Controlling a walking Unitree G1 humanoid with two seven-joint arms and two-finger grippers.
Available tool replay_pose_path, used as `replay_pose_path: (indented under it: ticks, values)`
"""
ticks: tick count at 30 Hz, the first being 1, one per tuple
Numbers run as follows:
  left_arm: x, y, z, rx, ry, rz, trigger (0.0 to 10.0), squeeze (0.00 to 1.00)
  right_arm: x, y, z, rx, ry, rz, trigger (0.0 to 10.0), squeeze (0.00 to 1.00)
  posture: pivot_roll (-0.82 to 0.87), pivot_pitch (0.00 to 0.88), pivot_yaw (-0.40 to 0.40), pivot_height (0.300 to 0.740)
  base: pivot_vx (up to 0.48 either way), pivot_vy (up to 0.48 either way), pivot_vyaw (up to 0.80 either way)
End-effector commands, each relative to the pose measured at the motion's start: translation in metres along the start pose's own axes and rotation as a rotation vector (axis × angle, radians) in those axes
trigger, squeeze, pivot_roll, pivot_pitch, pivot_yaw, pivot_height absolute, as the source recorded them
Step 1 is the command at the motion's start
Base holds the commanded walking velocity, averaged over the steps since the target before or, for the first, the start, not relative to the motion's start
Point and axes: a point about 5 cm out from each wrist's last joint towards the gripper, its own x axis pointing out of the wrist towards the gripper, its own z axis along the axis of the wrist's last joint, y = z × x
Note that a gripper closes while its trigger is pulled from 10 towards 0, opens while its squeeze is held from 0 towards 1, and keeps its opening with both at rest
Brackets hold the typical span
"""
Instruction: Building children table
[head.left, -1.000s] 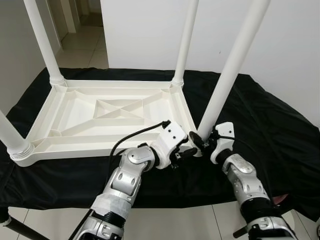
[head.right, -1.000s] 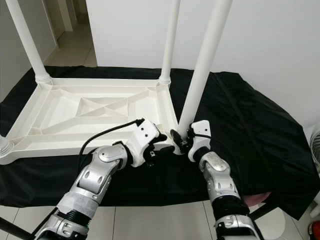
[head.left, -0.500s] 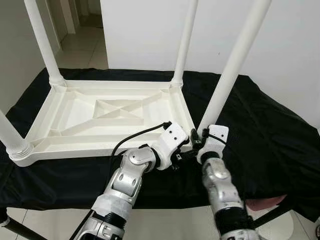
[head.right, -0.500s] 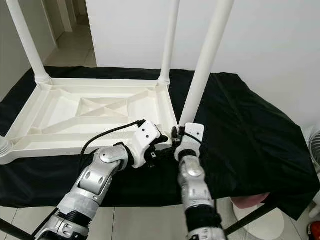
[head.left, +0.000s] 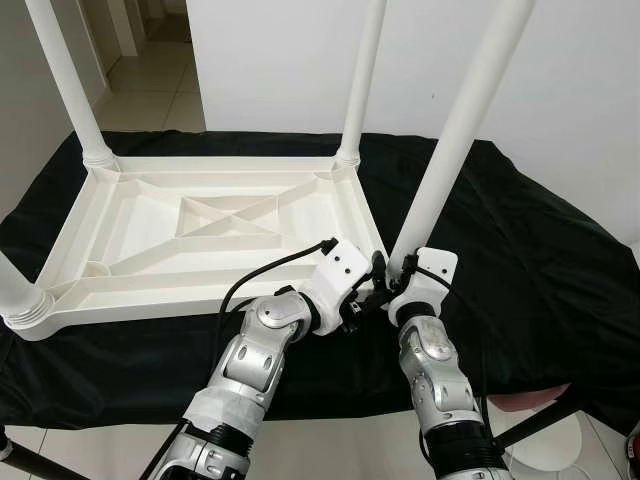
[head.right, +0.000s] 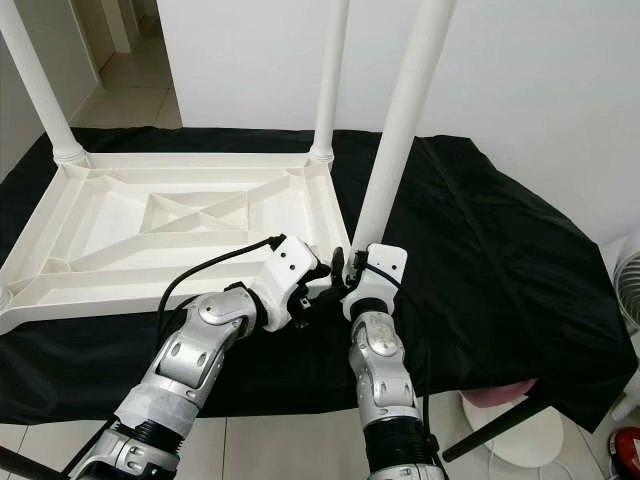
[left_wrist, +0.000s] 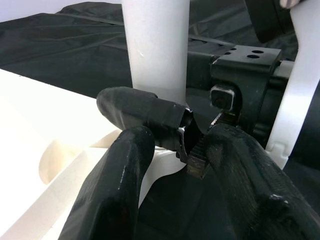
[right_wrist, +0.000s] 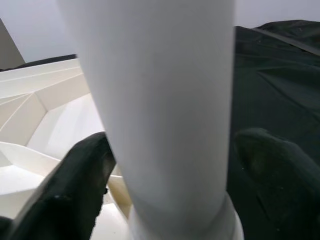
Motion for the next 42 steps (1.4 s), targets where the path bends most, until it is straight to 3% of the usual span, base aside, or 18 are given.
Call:
replay_pose_path:
  ticks: [1, 6, 7, 11, 17, 30, 31, 32, 33, 42]
  values:
    - [0.000, 0.001, -0.001, -0.002, 0.012, 0.048, 10.0, 0.00, -0.002, -0.002, 0.003, 0.004, -0.011, 0.028, 10.0, 1.00, 0.02, 0.049, -0.038, 0.740, 0.000, 0.000, 0.00]
    - [0.000, 0.001, -0.001, -0.004, 0.013, 0.051, 10.0, 0.00, -0.004, -0.026, 0.009, -0.067, -0.011, 0.128, 10.0, 1.00, 0.02, 0.049, -0.037, 0.740, 0.000, 0.000, 0.00]
    - [0.000, 0.001, -0.001, -0.003, 0.014, 0.052, 10.0, 0.00, -0.004, -0.032, 0.011, -0.097, -0.006, 0.167, 10.0, 0.00, 0.02, 0.049, -0.037, 0.740, 0.000, 0.000, 0.00]
    - [0.002, 0.002, 0.000, 0.000, 0.011, 0.049, 10.0, 0.00, -0.003, -0.048, 0.014, -0.179, 0.035, 0.331, 10.0, 0.00, 0.01, 0.043, -0.027, 0.740, 0.000, 0.000, 0.00]
    - [0.003, 0.003, 0.002, 0.004, 0.008, 0.048, 10.0, 0.00, 0.000, -0.050, 0.013, -0.250, 0.083, 0.469, 10.0, 0.00, 0.01, 0.039, -0.024, 0.740, 0.000, 0.000, 0.00]
    - [0.003, 0.005, 0.003, 0.011, 0.008, 0.050, 10.0, 0.00, 0.022, -0.031, 0.004, -0.270, 0.143, 0.611, 10.0, 0.00, 0.02, 0.032, -0.018, 0.740, 0.000, 0.000, 0.00]
    - [0.003, 0.005, 0.003, 0.012, 0.007, 0.049, 10.0, 0.00, 0.026, -0.026, 0.003, -0.264, 0.145, 0.621, 4.2, 0.00, 0.03, 0.031, -0.015, 0.740, 0.000, 0.000, 0.00]
    - [0.003, 0.005, 0.003, 0.012, 0.007, 0.049, 10.0, 0.00, 0.026, -0.026, 0.003, -0.264, 0.145, 0.621, 4.2, 0.00, 0.03, 0.031, -0.015, 0.740, 0.000, 0.000, 0.00]
    - [0.003, 0.005, 0.003, 0.014, 0.007, 0.048, 10.0, 0.00, 0.028, -0.023, 0.002, -0.265, 0.143, 0.631, 0.0, 0.00, 0.03, 0.030, -0.015, 0.740, 0.000, 0.000, 0.00]
    - [0.001, 0.005, 0.002, 0.017, 0.013, 0.045, 10.0, 0.00, 0.027, -0.029, -0.001, -0.265, 0.149, 0.635, 0.0, 0.00, 0.03, 0.032, -0.019, 0.740, 0.000, 0.000, 0.00]
